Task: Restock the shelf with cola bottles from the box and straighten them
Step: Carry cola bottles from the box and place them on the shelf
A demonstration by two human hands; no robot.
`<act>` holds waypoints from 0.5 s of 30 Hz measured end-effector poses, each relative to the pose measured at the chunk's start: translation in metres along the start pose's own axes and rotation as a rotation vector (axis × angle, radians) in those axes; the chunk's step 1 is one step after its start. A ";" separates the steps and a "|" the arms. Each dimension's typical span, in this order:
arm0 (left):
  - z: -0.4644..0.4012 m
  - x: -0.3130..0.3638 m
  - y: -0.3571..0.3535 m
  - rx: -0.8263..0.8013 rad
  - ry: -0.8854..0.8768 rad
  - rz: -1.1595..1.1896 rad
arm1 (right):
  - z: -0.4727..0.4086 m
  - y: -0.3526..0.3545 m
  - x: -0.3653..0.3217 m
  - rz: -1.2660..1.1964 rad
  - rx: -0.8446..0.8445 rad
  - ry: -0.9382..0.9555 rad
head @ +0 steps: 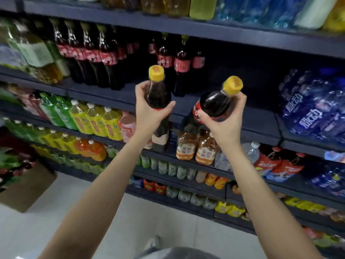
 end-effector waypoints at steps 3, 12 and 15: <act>-0.053 -0.020 -0.017 -0.023 -0.037 0.044 | -0.040 -0.031 0.011 0.075 0.054 0.027; -0.132 -0.087 -0.052 -0.109 0.038 0.163 | -0.120 -0.077 0.070 0.207 0.172 -0.114; -0.148 -0.101 -0.059 -0.163 0.064 0.145 | -0.128 -0.085 0.082 0.222 0.181 -0.134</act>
Point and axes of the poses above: each hand's wrist, its own z-axis away from the middle knuckle, its own y-axis out of the back of the hand, x = y × z, the point moved 6 cm from there along -z, towards the middle knuckle, and after that the axes turned 3 degrees about -x, right-handed, at the moved point
